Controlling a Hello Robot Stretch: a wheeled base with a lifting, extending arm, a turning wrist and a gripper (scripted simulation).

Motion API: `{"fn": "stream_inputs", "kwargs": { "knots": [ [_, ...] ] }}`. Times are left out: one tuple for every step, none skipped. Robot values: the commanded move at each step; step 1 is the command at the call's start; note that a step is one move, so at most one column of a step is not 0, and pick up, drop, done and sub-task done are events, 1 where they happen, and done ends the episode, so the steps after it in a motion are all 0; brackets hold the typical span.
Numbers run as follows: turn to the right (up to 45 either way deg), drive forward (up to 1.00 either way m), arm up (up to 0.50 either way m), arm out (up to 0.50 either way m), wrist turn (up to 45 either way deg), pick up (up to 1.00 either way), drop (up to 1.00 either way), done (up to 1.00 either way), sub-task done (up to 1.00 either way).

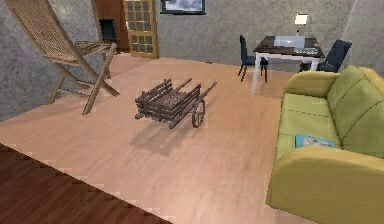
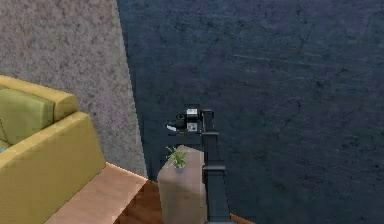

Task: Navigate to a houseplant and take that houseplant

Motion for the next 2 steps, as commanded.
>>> {"fn": "stream_inputs", "kwargs": {
  "knots": [
    [0.0, 0.0, -0.3, 0.0, 0.0, 0.0, 0.0, 0.0, 0.0],
    [0.0, 0.0, 0.0, 0.0, 0.0, 1.0, 0.0, 0.0, 0.0]
  ]
}}
